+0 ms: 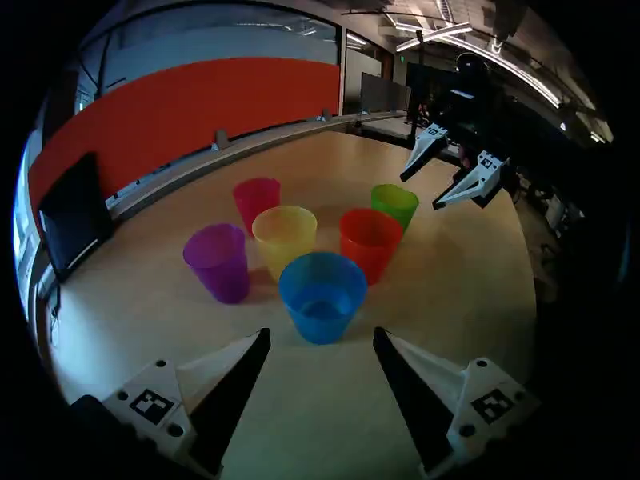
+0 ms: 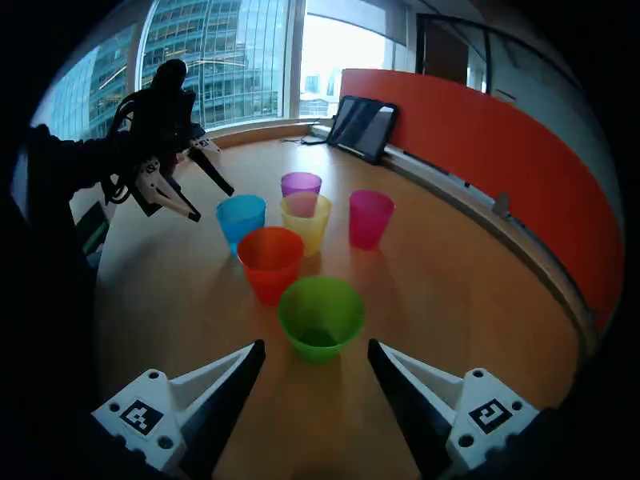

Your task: Pour water

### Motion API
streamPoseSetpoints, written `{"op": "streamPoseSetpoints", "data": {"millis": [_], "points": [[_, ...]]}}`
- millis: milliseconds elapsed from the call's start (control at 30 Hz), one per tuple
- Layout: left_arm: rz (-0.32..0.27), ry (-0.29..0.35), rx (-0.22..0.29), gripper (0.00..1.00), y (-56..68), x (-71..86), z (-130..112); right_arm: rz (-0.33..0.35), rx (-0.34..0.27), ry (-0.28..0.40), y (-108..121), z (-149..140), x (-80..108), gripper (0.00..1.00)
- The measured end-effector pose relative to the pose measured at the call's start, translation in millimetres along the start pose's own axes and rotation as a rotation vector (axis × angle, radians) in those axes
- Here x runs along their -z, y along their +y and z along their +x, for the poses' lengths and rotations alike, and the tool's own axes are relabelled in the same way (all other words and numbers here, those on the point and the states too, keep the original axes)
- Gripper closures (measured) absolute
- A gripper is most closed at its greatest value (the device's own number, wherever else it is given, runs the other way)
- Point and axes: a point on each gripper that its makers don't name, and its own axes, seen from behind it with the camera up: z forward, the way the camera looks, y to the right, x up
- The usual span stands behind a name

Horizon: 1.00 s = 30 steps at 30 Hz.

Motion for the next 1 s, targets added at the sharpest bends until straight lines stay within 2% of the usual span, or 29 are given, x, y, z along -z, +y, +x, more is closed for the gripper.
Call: {"op": "streamPoseSetpoints", "data": {"millis": [500,1000], "points": [[-0.031,-0.02,0.011,0.05,-1.7,-25.9,0,0.019,-0.008,-0.032,3,-9,-28.9,0.0],[-0.048,-0.02,-0.005,0.04,1.1,-45.0,7,0.042,-0.017,-0.02,2,-2,-46.8,0.0]]}}
